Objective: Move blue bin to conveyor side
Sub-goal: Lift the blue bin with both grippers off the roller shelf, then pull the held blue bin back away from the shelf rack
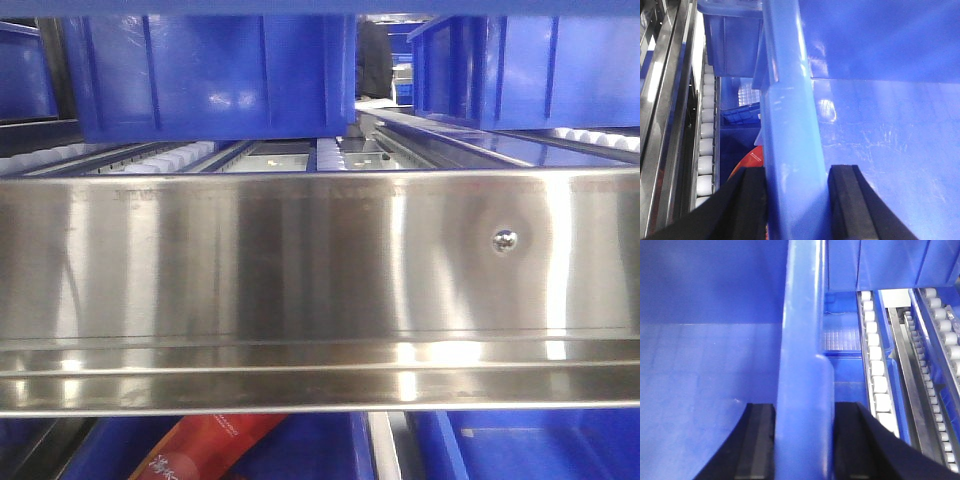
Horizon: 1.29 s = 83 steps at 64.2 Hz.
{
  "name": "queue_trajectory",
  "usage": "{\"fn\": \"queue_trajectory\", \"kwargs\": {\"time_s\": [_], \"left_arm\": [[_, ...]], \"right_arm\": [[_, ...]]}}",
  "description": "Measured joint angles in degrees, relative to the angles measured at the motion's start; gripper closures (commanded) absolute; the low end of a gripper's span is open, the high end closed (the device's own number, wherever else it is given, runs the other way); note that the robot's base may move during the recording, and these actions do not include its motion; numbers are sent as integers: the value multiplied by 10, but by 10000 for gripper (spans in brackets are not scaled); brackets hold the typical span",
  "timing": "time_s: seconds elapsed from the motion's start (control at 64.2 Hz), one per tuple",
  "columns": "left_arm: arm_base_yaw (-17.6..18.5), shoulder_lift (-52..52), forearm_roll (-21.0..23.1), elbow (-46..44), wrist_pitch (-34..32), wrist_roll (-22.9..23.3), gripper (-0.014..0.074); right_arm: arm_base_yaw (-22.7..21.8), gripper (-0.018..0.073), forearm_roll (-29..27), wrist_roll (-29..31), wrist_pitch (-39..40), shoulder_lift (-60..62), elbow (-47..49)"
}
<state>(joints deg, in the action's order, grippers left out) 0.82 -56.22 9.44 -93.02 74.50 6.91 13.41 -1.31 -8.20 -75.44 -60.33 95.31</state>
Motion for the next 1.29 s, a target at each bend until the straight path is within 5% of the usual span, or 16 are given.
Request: {"fn": "queue_trajectory", "kwargs": {"time_s": [1.294], "left_arm": [[0,0,-1,0,0,0,617]], "right_arm": [[0,639,0,0,11,0,0]]}}
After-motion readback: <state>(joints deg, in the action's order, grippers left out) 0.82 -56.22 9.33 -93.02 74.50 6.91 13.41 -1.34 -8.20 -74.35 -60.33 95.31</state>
